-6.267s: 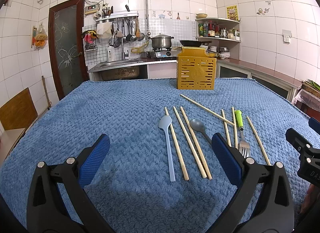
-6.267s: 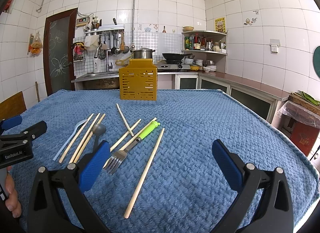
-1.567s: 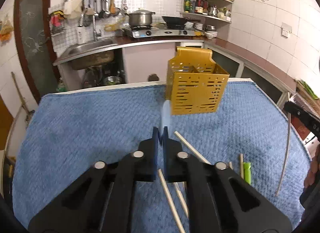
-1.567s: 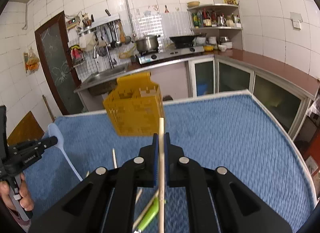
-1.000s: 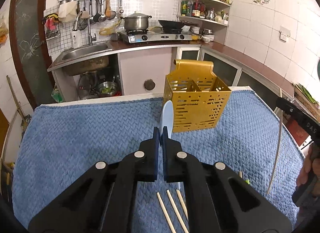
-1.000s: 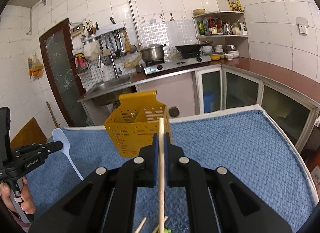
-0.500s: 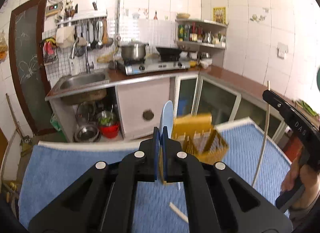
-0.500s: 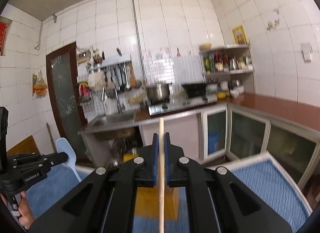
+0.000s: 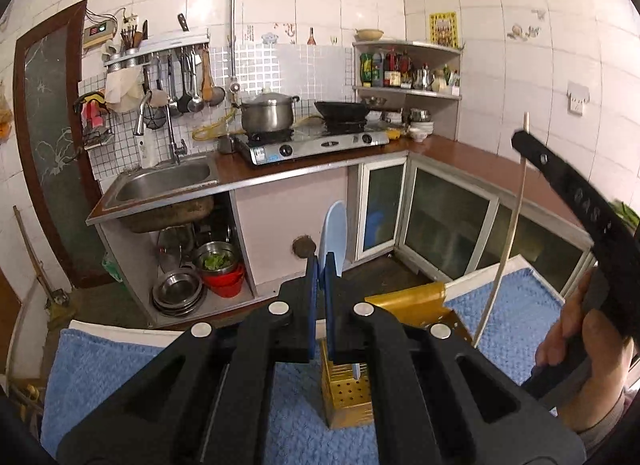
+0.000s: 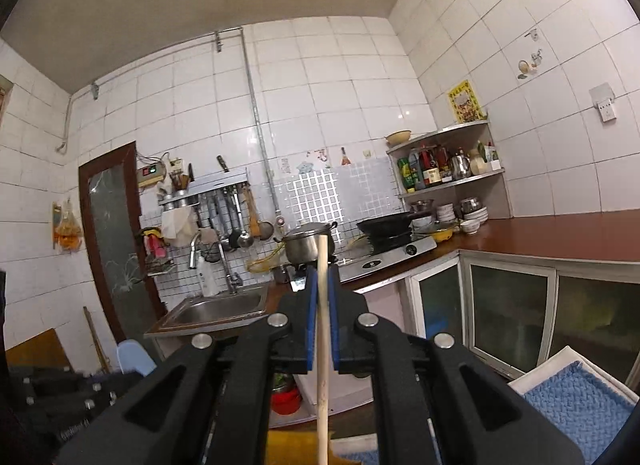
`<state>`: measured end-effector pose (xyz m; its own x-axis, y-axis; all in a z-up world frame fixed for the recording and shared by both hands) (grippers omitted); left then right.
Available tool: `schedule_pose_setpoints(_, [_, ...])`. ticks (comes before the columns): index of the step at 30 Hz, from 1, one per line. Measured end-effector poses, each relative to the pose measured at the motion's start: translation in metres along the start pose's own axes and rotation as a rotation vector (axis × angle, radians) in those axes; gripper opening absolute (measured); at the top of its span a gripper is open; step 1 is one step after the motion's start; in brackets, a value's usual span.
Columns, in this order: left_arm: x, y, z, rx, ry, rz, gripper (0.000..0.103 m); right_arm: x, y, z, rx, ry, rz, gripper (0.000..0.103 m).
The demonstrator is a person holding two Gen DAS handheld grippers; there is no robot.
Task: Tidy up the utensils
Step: 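Lower the chopstick into the yellow holder and open the right gripper while the left releases the spoon there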
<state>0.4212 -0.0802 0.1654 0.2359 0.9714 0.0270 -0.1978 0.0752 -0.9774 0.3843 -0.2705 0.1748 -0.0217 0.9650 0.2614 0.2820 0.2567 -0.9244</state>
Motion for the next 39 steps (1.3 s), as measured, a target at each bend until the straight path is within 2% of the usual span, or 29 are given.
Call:
schedule_pose_setpoints(5, [-0.01, 0.027, -0.021, 0.03, -0.02, -0.039, 0.002, -0.003, 0.027, -0.007, 0.013, -0.016, 0.032, 0.006])
schedule_pose_setpoints(16, [0.002, 0.086, -0.035, 0.034, -0.073, 0.003, 0.002, -0.01, 0.088, 0.004, 0.126, -0.045, 0.104, 0.006])
schedule_pose_setpoints(20, [0.003, 0.096, -0.034, 0.037, -0.064, 0.006, 0.004, -0.009, 0.099, 0.008, 0.166, -0.056, 0.128, 0.006])
schedule_pose_setpoints(28, [0.006, 0.092, -0.016, 0.029, -0.056, 0.025, 0.005, -0.009, 0.104, 0.014, 0.25, -0.053, 0.122, 0.007])
schedule_pose_setpoints(31, [0.006, 0.089, -0.006, 0.024, -0.059, 0.024, 0.016, -0.011, 0.099, 0.016, 0.283, -0.041, 0.114, 0.008])
schedule_pose_setpoints(32, [0.007, 0.087, 0.001, 0.019, -0.059, 0.024, 0.027, -0.01, 0.098, 0.016, 0.293, -0.041, 0.114, 0.014])
schedule_pose_setpoints(33, [0.007, 0.086, 0.007, 0.01, -0.061, 0.025, 0.036, -0.01, 0.096, 0.016, 0.309, -0.043, 0.108, 0.031])
schedule_pose_setpoints(34, [0.008, 0.083, 0.014, -0.001, -0.065, 0.028, 0.041, -0.01, 0.094, 0.018, 0.316, -0.044, 0.103, 0.046])
schedule_pose_setpoints(35, [0.01, 0.082, 0.019, -0.005, -0.064, 0.031, 0.047, -0.011, 0.091, 0.021, 0.31, -0.042, 0.103, 0.048])
schedule_pose_setpoints(39, [0.021, 0.075, 0.04, -0.007, -0.081, 0.047, 0.056, -0.008, 0.079, 0.035, 0.315, -0.038, 0.108, 0.048])
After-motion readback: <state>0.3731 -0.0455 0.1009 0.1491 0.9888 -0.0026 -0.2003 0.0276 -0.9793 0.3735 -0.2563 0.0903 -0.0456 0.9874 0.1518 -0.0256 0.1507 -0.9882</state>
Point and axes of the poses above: each gripper's, at about its wrist camera, not at the fingertips, and z roughly against the way its jaws point, x to its left, y to its underside, the point moved 1 cm from there along -z, roughly the way its jaws point, and after that the axes turned 15 degrees about -x, right-handed, at the moved point
